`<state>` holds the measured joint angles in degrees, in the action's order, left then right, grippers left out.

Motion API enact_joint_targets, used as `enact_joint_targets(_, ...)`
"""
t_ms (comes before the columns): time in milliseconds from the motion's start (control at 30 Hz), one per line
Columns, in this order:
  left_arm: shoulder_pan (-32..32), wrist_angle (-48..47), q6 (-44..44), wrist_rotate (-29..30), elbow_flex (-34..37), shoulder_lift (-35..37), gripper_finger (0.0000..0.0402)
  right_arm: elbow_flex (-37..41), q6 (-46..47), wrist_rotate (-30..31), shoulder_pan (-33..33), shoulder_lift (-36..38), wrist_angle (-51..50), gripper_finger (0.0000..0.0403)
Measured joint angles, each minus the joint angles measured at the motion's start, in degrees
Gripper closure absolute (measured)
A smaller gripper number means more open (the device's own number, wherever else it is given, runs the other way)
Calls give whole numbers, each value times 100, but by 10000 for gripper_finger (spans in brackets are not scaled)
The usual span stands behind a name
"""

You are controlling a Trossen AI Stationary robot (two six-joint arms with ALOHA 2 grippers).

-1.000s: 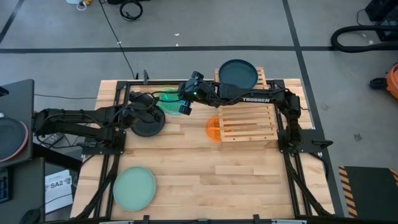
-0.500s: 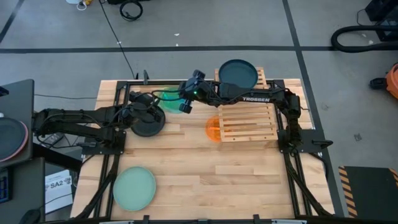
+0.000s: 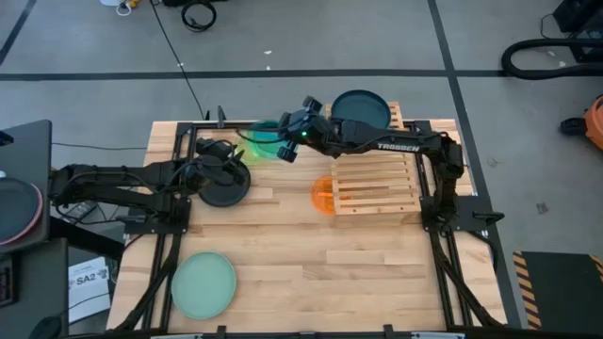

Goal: Place and stack plates onto a shelf
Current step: Put the light blue plate on the shelf

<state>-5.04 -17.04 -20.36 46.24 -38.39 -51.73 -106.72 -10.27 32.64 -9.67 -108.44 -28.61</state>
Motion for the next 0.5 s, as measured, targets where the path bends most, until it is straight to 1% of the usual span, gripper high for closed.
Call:
enact_joint_targets(233,0,0,0,-2,0,-1,271,0,56,269,-2,739,-490,396)
enact_joint_targets(500,0,2,0,-2,0,-1,271,-2,817,243,-2,1704,-1384,396)
